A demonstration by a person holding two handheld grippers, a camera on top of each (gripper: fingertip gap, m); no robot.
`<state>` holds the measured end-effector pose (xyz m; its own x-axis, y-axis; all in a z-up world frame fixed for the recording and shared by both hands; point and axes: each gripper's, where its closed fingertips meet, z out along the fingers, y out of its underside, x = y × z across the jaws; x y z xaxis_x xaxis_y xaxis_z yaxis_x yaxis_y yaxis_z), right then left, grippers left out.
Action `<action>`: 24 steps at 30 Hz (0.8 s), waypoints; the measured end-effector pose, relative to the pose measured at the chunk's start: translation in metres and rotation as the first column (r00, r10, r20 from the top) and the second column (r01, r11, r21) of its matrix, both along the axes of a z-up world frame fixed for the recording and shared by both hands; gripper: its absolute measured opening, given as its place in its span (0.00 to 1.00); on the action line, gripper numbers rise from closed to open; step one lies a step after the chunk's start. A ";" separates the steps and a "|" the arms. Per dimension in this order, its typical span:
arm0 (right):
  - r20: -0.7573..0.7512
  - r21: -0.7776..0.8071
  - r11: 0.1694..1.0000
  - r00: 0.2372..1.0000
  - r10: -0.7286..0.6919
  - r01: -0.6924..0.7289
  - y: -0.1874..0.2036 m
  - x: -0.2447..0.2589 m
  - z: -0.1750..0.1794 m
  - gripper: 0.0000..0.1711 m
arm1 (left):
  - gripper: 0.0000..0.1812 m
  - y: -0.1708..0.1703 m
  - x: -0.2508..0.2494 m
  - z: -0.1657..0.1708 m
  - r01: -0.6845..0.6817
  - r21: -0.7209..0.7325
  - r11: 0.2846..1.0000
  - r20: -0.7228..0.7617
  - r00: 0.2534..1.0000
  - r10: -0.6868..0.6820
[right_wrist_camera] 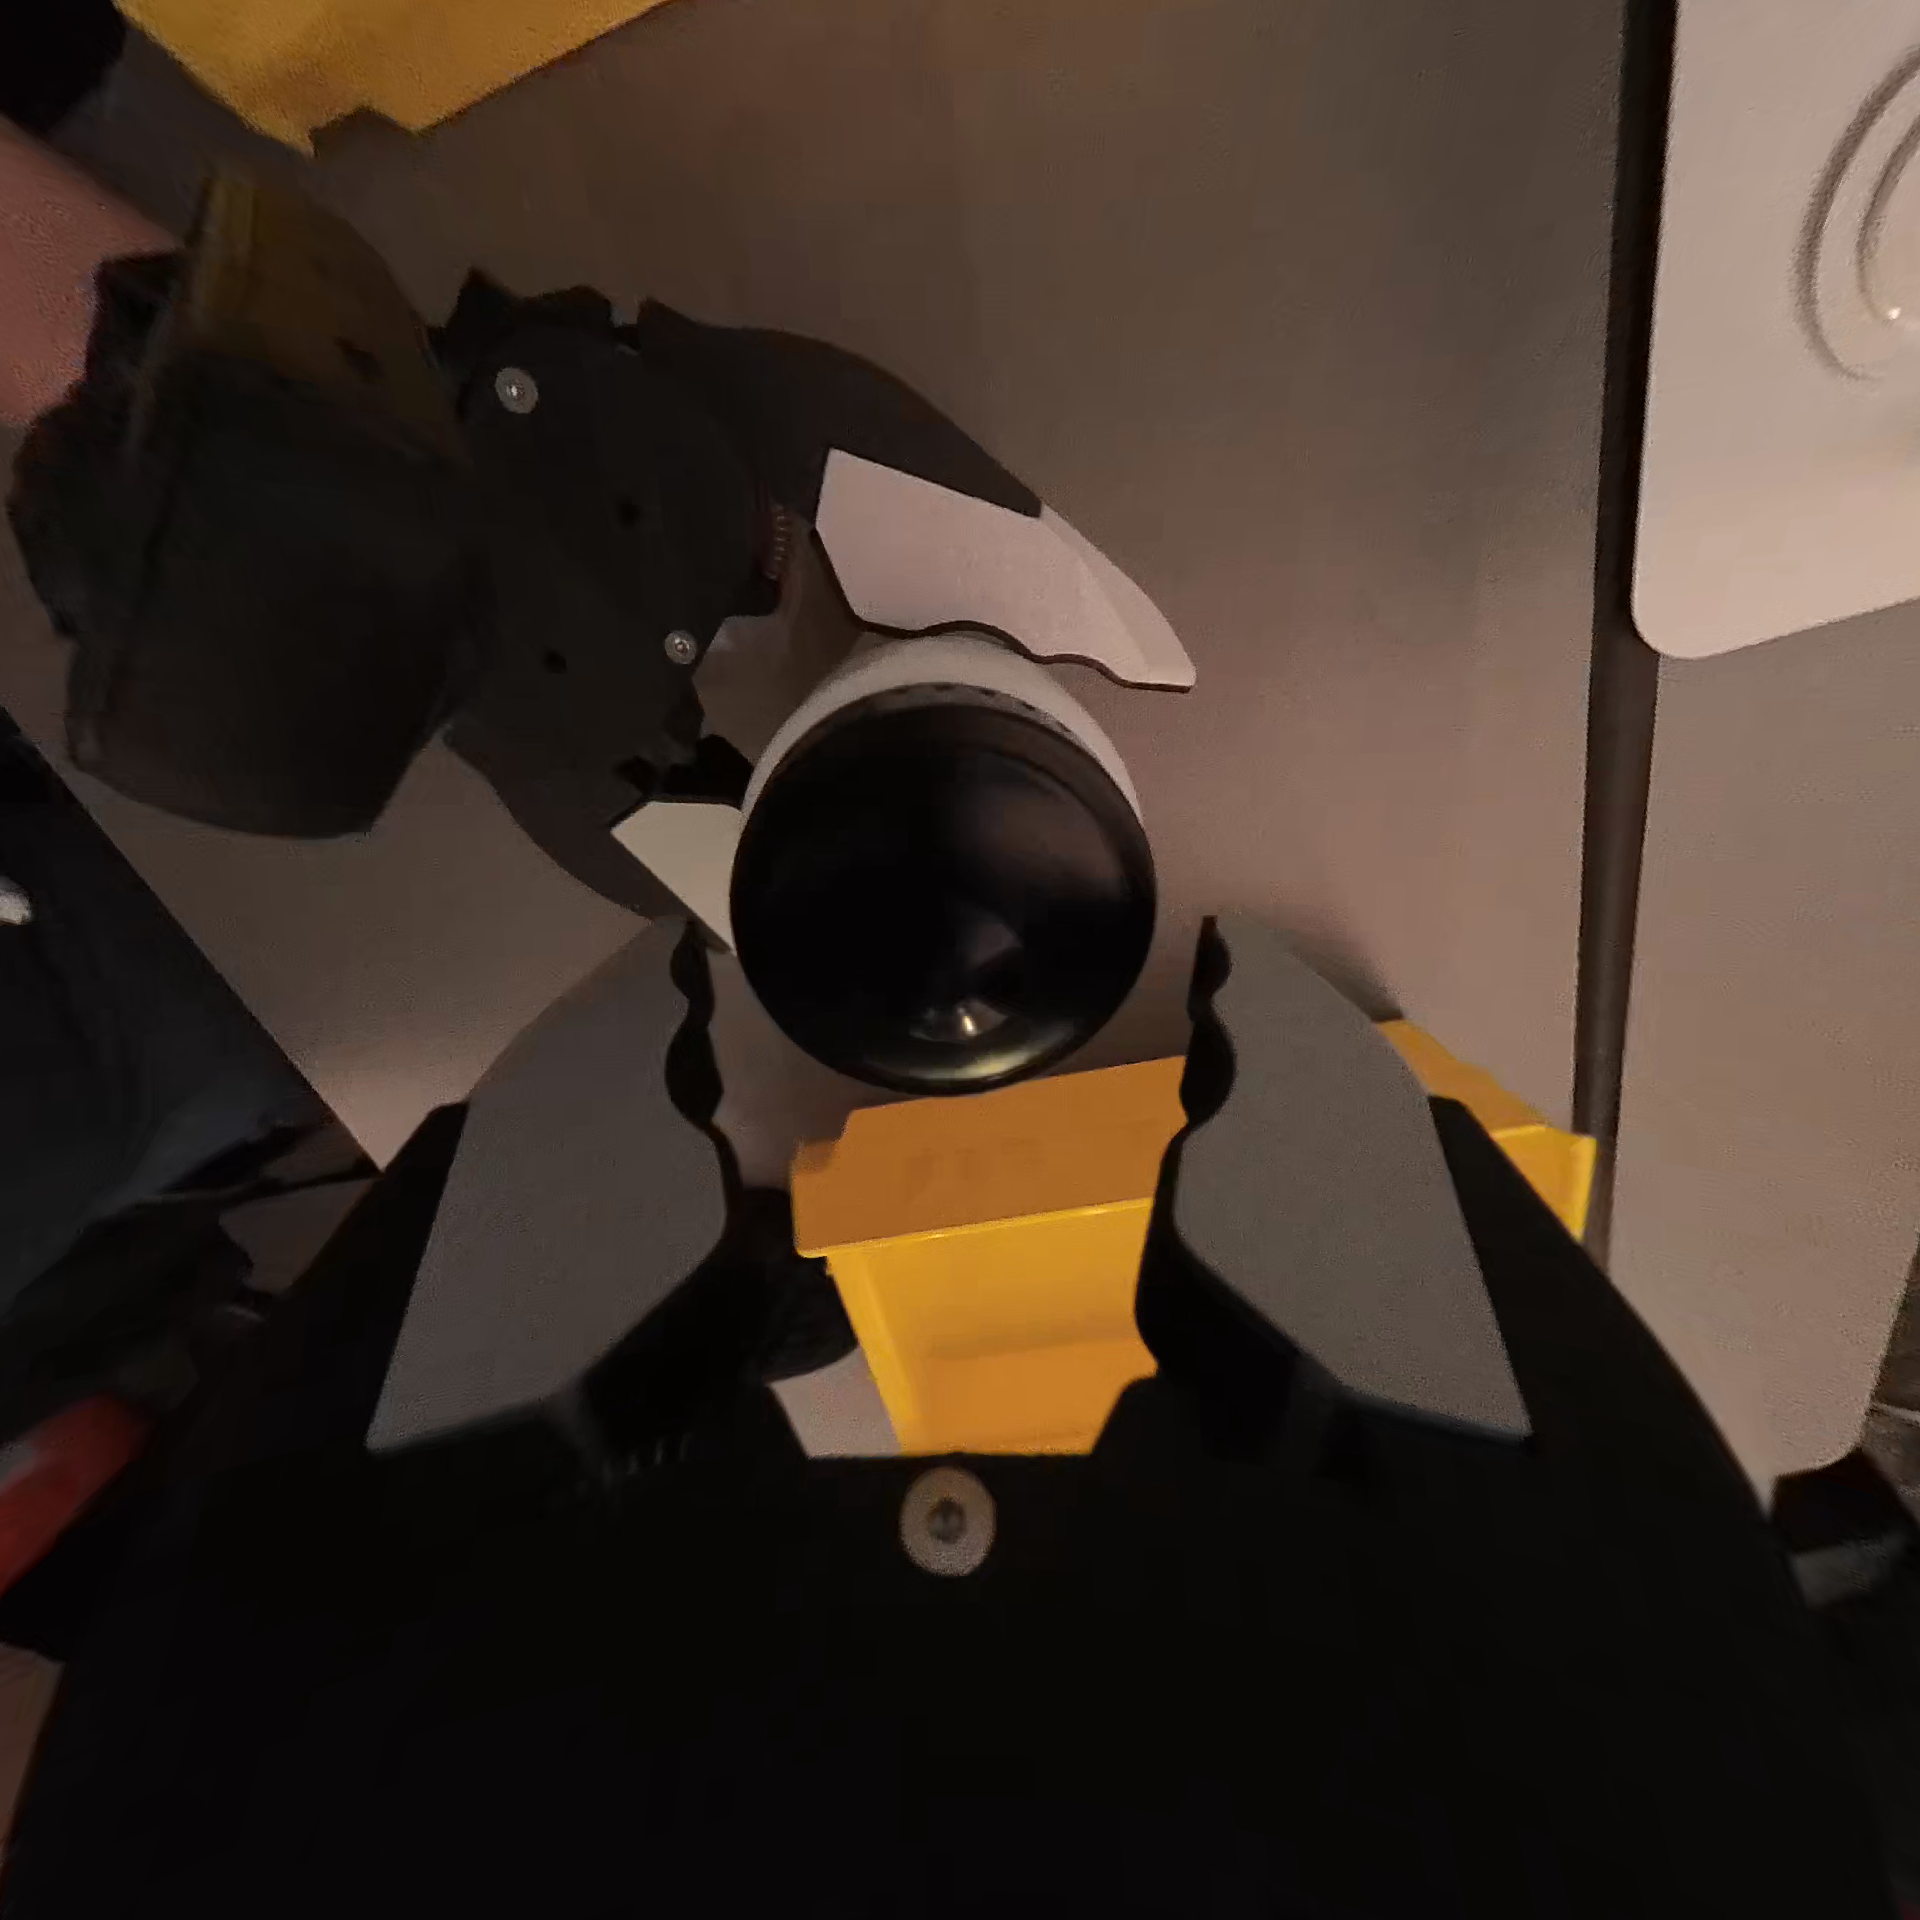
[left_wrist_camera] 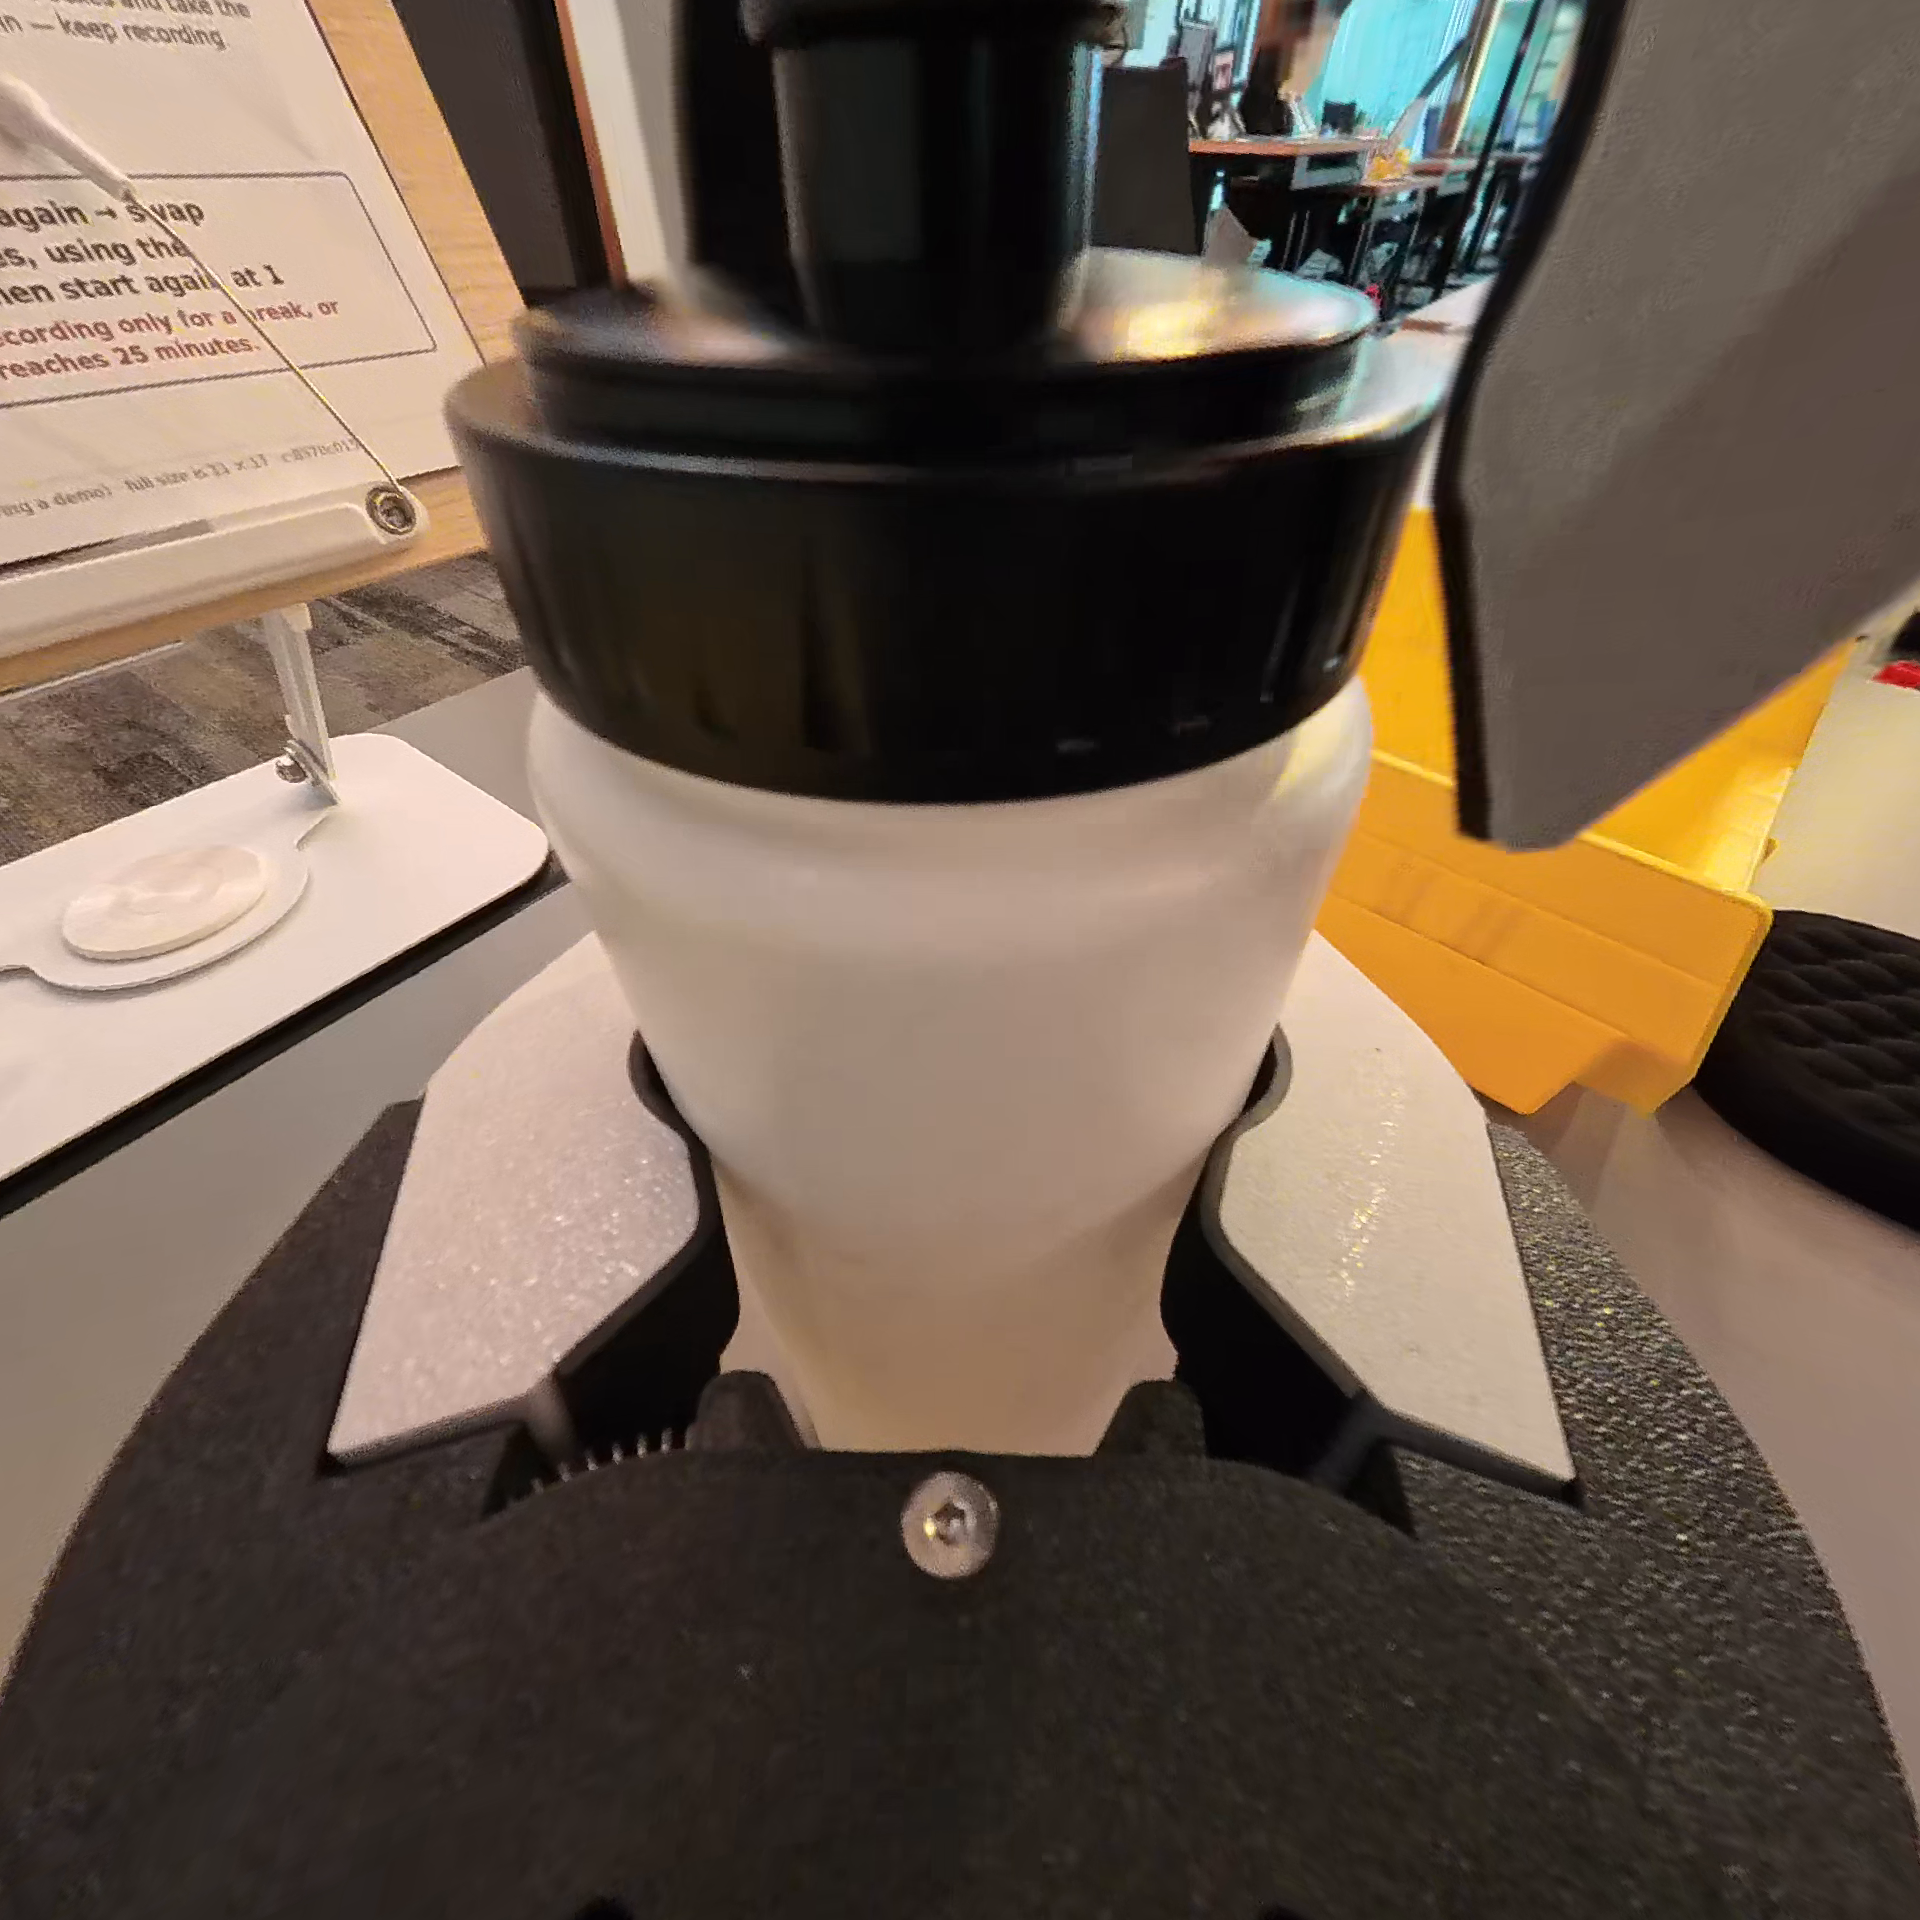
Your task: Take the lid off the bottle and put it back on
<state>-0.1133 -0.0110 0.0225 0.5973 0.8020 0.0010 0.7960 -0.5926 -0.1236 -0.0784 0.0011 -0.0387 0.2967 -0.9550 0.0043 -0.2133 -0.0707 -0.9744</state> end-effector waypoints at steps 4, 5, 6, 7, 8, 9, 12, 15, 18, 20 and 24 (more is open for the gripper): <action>-0.052 -0.033 0.954 0.952 -0.301 0.300 0.002 -0.009 0.005 0.52 | 0.58 -0.003 0.001 0.000 -0.005 0.022 1.000 -0.013 1.000 0.005; -0.044 -0.068 0.938 0.938 -0.344 0.341 0.001 -0.010 0.002 0.52 | 0.58 -0.003 0.001 0.000 -0.005 0.027 1.000 -0.015 1.000 0.005; -0.011 -0.069 0.930 0.932 -0.363 0.361 0.002 -0.007 -0.001 0.48 | 0.58 -0.004 0.002 0.000 -0.004 0.029 1.000 -0.017 1.000 0.005; 0.009 -0.080 0.932 0.935 -0.354 0.353 0.001 -0.007 -0.004 0.45 | 0.58 -0.004 0.002 0.000 -0.001 0.031 1.000 -0.019 1.000 0.002; 0.031 -0.085 0.944 0.947 -0.319 0.320 -0.001 -0.006 -0.004 0.45 | 0.58 -0.005 0.002 0.000 0.005 0.038 0.999 -0.021 1.000 -0.004; 0.054 -0.095 0.958 0.963 -0.265 0.269 -0.003 -0.005 -0.003 0.45 | 0.58 -0.006 0.002 0.000 0.010 0.047 0.999 -0.026 1.000 -0.009; 0.090 -0.093 0.990 0.989 0.118 -0.109 -0.007 -0.005 -0.003 0.45 | 0.58 -0.007 0.003 0.000 0.021 0.055 0.998 -0.024 1.000 -0.020; 0.007 -0.023 0.954 0.955 0.298 -0.297 -0.002 -0.011 -0.003 0.46 | 0.58 -0.004 0.001 0.000 0.020 0.031 0.999 -0.008 1.000 -0.020; -0.031 0.003 0.983 0.982 0.184 -0.184 0.004 -0.009 -0.002 0.47 | 0.58 -0.001 0.000 0.000 0.013 0.010 1.000 -0.003 1.000 -0.013; -0.006 0.030 0.999 0.999 0.044 -0.044 0.007 -0.004 0.002 0.51 | 0.58 -0.001 0.000 0.000 0.007 0.006 1.000 -0.003 1.000 -0.007; -0.029 0.013 0.962 0.961 -0.274 0.274 0.008 -0.007 0.007 0.52 | 0.58 -0.001 0.000 0.000 -0.002 0.010 1.000 -0.007 1.000 0.002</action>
